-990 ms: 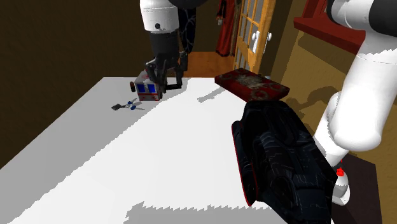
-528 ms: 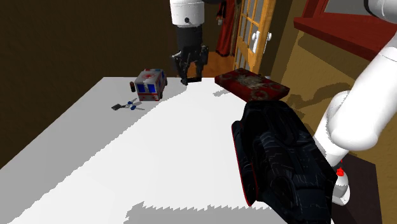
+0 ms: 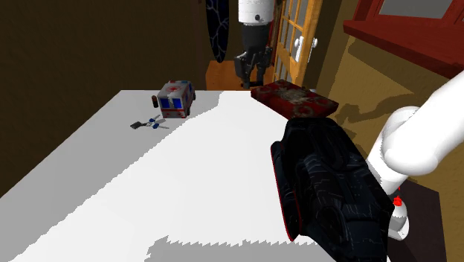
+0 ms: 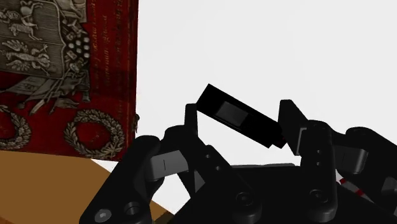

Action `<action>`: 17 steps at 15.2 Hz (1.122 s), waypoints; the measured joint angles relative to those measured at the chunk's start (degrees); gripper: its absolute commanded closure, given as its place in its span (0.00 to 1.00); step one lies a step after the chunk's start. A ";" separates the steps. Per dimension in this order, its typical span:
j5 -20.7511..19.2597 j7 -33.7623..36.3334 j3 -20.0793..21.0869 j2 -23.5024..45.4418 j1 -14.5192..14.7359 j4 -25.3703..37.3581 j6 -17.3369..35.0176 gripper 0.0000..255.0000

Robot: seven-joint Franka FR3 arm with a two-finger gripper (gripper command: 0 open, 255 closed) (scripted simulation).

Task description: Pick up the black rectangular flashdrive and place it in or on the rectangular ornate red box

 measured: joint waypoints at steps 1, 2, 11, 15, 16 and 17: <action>-0.07 -1.46 -1.04 -1.32 -0.41 -1.14 -0.22 1.00; -0.14 -2.88 -2.05 -2.93 -0.76 -2.77 -0.25 1.00; -3.29 -14.65 -11.09 -13.00 -4.28 -11.49 -1.88 1.00; -5.27 -19.03 -14.61 -14.83 -5.81 -13.17 -2.00 1.00; -5.40 -19.30 -14.82 -14.96 -5.90 -13.85 -1.45 1.00; -5.47 -19.44 -14.93 -15.10 -5.95 -14.67 -0.77 1.00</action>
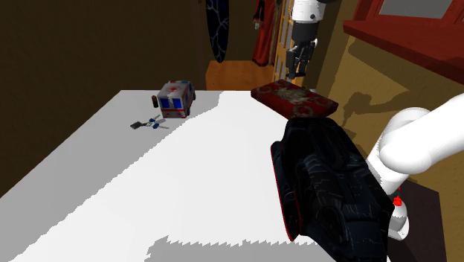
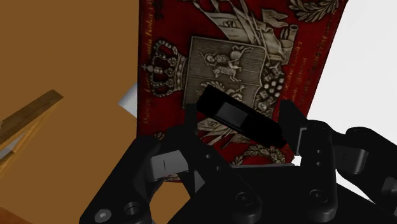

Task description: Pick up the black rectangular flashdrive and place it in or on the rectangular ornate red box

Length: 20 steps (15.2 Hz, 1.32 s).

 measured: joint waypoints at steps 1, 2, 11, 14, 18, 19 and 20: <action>0.00 0.02 0.01 -0.32 0.01 -0.90 0.56 1.00; -0.07 -0.09 -0.09 -0.59 -0.04 -1.88 1.28 1.00; -0.13 0.01 -0.15 -0.77 -0.06 -8.90 8.10 1.00; -0.11 0.08 -0.12 -0.64 -0.04 -9.80 9.15 1.00; -0.12 0.06 -0.14 -0.69 -0.05 -9.97 9.28 1.00; -0.12 0.06 -0.14 -0.69 -0.05 -9.97 9.28 0.00; -0.12 0.06 -0.14 -0.69 -0.05 -9.97 9.28 0.00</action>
